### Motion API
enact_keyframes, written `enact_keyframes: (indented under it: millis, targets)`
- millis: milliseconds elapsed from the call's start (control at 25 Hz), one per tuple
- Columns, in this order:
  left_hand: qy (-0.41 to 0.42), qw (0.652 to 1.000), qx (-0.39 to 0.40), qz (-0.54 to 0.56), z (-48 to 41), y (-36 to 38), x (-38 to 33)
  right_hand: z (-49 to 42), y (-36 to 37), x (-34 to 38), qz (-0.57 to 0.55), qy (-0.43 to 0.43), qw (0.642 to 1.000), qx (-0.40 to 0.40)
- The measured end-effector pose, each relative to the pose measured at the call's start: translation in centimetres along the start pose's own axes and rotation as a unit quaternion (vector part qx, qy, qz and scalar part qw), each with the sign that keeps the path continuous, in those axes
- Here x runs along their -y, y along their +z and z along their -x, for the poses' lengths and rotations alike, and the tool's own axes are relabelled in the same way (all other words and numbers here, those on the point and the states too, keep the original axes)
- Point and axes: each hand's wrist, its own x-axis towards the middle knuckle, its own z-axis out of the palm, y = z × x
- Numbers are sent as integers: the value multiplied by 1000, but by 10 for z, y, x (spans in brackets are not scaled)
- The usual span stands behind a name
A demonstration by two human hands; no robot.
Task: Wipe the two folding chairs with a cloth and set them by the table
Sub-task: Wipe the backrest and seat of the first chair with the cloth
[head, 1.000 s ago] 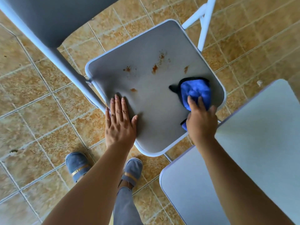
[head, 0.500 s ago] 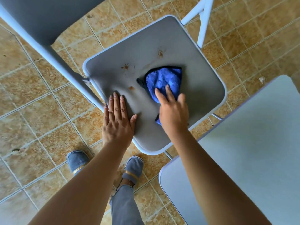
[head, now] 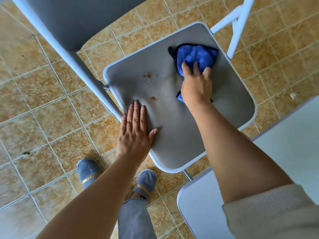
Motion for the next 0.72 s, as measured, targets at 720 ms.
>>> enact_keyframes:
  millis: [720]
  targets:
    - [1,1000,3,-17,2,-4,10,32,7,44,-3,-164,985,-61]
